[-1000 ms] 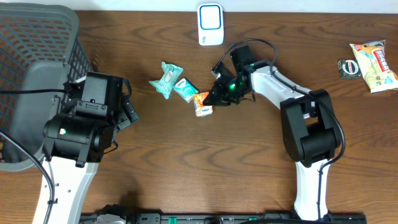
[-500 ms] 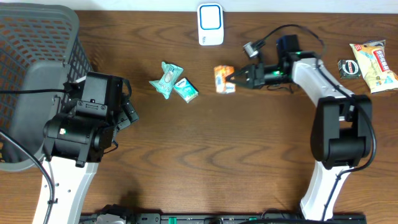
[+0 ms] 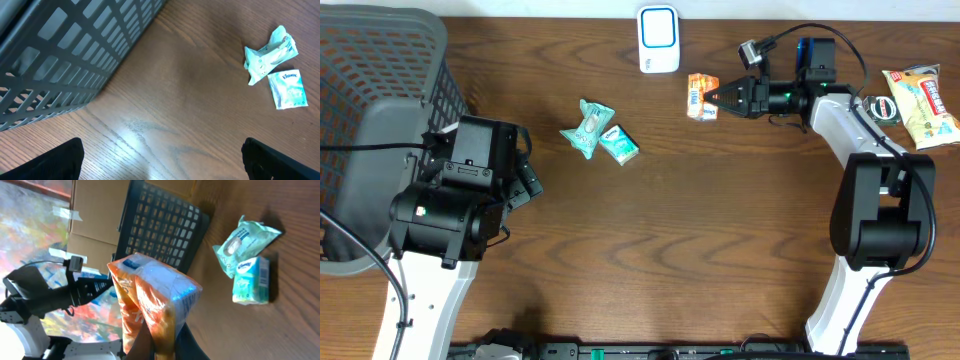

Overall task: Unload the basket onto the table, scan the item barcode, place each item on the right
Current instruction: 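Lift the orange pack and move it toward the scanner, then hold the orange pack in front of the scanner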

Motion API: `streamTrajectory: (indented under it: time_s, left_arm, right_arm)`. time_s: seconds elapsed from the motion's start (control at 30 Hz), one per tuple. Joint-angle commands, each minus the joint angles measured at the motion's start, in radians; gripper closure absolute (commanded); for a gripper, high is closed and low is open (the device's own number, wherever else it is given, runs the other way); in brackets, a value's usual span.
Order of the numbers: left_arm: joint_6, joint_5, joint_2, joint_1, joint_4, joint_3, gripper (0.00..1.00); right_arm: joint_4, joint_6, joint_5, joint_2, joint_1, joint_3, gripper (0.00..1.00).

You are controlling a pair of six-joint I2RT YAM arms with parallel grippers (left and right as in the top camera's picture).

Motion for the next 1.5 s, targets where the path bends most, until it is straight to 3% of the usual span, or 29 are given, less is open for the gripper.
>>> streamTrajectory:
  time_s: [0.0,0.27,0.4,0.57,0.77,0.9,0.97,1.07,1.23,1.47]
  left_arm:
    - [-0.005,-0.020,-0.001,0.005,-0.003,0.002,0.00]
    - [-0.005,-0.020,-0.001,0.005,-0.003,0.002,0.00]
    - [-0.005,-0.020,-0.001,0.005,-0.003,0.002,0.00]
    - [-0.005,-0.020,-0.001,0.005,-0.003,0.002,0.00]
    - [-0.005,-0.020,-0.001,0.005,-0.003,0.002,0.00]
    - [-0.005,-0.020,-0.001,0.005,-0.003,0.002,0.00]
    - [-0.005,-0.020,-0.001,0.005,-0.003,0.002,0.00]
    - [-0.005,-0.020,-0.001,0.005,-0.003,0.002,0.00]
    - [-0.005,-0.020,-0.001,0.005,-0.003,0.002,0.00]
    - [-0.005,-0.020,-0.001,0.005,-0.003,0.002,0.00]
  right_arm:
    - [0.023,0.053,-0.031,-0.019,0.031,0.002,0.99]
    - [0.042,0.053,0.016,-0.019,0.076,0.002,0.99]
    - [0.038,0.053,0.175,-0.019,0.118,0.002,0.99]
    - [-0.014,0.036,0.679,-0.019,0.179,0.002,0.99]
    - [-0.009,-0.177,1.278,-0.020,0.251,0.032,0.99]
    - [0.134,-0.463,1.701,-0.019,0.318,0.042,0.99]
    - [0.241,-0.624,1.811,-0.011,0.347,0.042,0.99]
    - [0.458,-0.809,1.839,0.008,0.377,0.042,0.99]
    - [0.713,-0.796,1.838,0.026,0.383,0.048,0.99]
    - [0.651,-0.767,1.756,0.118,0.382,0.248,0.99]
